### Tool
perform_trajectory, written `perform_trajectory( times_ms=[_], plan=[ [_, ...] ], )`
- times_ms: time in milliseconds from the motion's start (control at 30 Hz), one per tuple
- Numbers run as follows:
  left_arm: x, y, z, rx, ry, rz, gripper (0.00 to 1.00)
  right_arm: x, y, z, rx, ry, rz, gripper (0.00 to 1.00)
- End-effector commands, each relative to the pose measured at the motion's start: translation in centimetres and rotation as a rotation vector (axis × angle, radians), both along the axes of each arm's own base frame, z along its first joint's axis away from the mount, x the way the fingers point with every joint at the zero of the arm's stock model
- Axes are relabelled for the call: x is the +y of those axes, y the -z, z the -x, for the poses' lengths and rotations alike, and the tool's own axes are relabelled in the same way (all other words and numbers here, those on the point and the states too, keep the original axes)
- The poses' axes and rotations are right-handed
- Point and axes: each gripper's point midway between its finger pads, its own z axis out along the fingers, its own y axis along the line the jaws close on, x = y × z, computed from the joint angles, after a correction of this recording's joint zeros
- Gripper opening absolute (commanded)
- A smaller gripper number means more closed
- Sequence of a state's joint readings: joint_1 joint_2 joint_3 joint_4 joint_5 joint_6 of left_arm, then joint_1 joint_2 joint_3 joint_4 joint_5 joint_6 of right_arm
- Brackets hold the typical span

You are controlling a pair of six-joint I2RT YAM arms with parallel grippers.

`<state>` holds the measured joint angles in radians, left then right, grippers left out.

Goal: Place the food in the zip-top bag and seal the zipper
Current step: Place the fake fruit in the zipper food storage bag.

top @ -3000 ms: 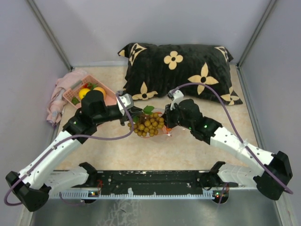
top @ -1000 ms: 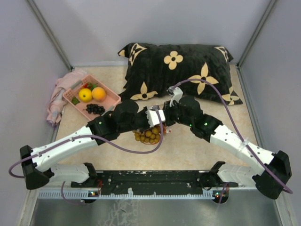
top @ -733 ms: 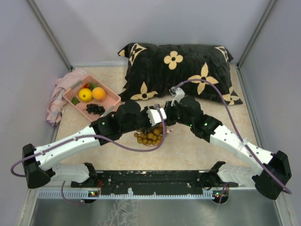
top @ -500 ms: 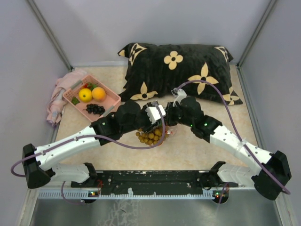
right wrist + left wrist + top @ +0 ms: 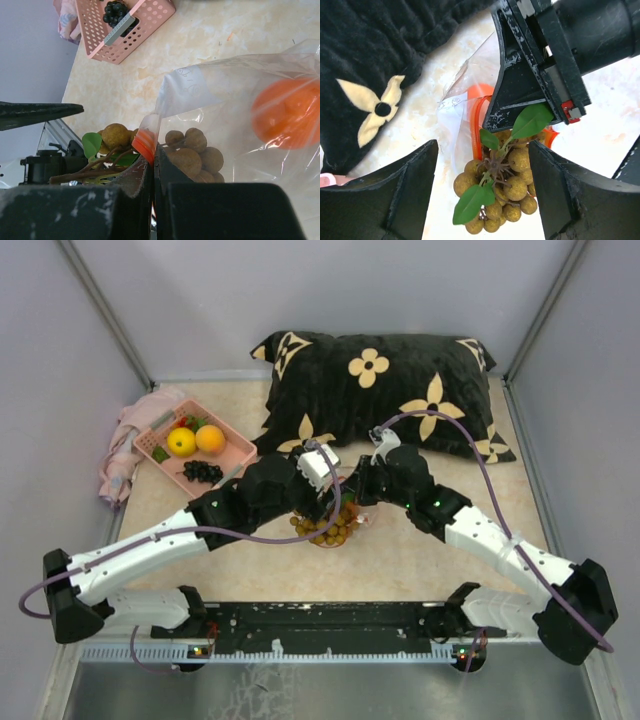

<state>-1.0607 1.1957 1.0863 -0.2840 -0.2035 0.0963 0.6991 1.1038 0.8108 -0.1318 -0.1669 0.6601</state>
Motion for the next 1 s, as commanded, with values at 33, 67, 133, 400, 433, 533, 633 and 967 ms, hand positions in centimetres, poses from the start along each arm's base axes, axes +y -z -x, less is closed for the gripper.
perform_trajectory(
  times_ms=[33, 67, 133, 400, 433, 533, 633, 967],
  plan=[
    [0.9, -6.3, 1.0, 0.008, -0.044, 0.207, 0.82, 0.3, -1.9, -1.2, -0.059, 0.022, -0.070, 0.00],
    [1.0, -6.9, 1.2, 0.013, -0.045, 0.226, 0.83, 0.2, -1.9, -1.3, -0.059, 0.024, -0.070, 0.00],
    [1.4, -7.8, 1.5, 0.026, -0.053, 0.257, 0.85, 0.1, -1.9, -1.4, -0.059, 0.028, -0.075, 0.00],
    [6.1, -4.6, 1.7, 0.226, -0.317, 0.310, 0.90, 0.0, -2.1, -1.5, -0.061, 0.033, -0.091, 0.00],
    [6.7, -3.4, 1.8, 0.266, -0.351, 0.314, 0.91, 0.0, -2.1, -1.6, -0.061, 0.033, -0.092, 0.00],
    [8.4, -0.6, 2.7, 0.376, -0.420, 0.346, 0.91, 0.1, -2.1, -1.7, -0.059, 0.031, -0.097, 0.00],
    [9.0, 1.8, 3.7, 0.464, -0.442, 0.368, 0.91, 0.2, -2.0, -1.7, -0.056, 0.030, -0.101, 0.00],
    [7.6, 8.0, 4.6, 0.629, -0.429, 0.403, 0.90, 0.4, -2.1, -1.7, -0.050, 0.024, -0.116, 0.00]
  ],
)
